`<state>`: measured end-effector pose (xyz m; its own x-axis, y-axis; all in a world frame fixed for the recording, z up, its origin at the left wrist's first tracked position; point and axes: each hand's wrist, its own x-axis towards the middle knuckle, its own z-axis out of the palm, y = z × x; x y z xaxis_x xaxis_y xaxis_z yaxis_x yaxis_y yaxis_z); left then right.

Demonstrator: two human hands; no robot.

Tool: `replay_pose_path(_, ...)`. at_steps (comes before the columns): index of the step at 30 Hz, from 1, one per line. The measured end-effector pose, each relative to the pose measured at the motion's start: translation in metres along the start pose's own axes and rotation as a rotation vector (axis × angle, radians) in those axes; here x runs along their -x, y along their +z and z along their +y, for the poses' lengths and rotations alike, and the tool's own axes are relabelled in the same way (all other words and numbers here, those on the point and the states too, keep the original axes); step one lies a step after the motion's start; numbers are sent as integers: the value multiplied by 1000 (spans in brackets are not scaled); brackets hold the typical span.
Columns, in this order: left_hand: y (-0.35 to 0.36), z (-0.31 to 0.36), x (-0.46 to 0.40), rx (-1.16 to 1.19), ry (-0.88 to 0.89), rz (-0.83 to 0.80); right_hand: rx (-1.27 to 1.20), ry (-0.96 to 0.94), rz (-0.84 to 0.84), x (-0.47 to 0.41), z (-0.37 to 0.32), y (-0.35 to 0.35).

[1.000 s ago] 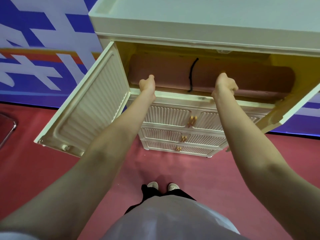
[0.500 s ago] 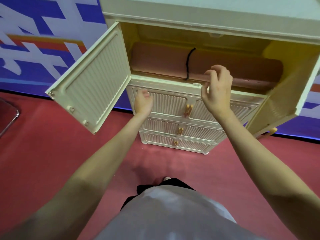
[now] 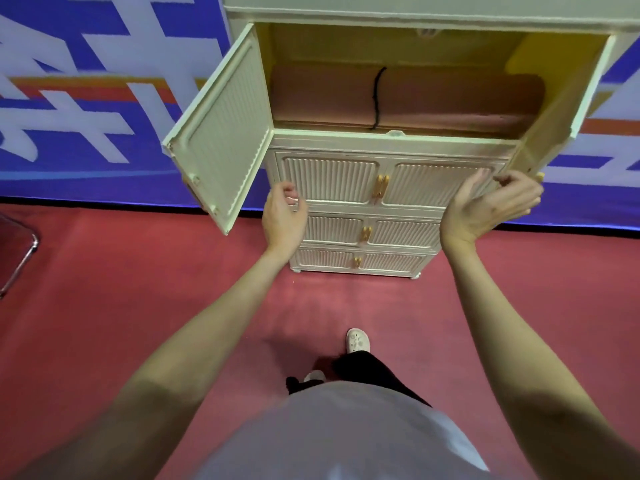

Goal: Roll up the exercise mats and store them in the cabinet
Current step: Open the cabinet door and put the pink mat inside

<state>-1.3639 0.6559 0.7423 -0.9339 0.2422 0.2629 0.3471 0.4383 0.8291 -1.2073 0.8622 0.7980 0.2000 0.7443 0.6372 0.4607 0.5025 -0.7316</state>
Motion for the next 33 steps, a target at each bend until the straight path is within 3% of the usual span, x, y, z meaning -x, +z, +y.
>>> replay_pose_path(4, -9, -8, 18, 31, -185, 4, -20, 237, 90, -9, 2, -7)
replay_pose_path(8, -21, -5, 32, 7, -157, 72, 159, 244, -157, -23, 13, -1)
replay_pose_path(11, -32, -1, 34, -7, -41, 154, 97, 189, -308, -28, 17, 9)
replay_pose_path(19, -59, 27, 36, -15, 111, 615, 10, 104, -575, -22, -6, 45)
replay_pose_path(23, -68, 32, 25, 30, -59, 821, -9, 77, -696, -23, -21, 61)
replay_pose_path(29, -60, 25, 15, 103, -174, 630, 5, 88, -804, -26, -29, 76)
replay_pose_path(33, -40, 28, 24, 80, -21, 520, -35, 16, -839, -33, -20, 82)
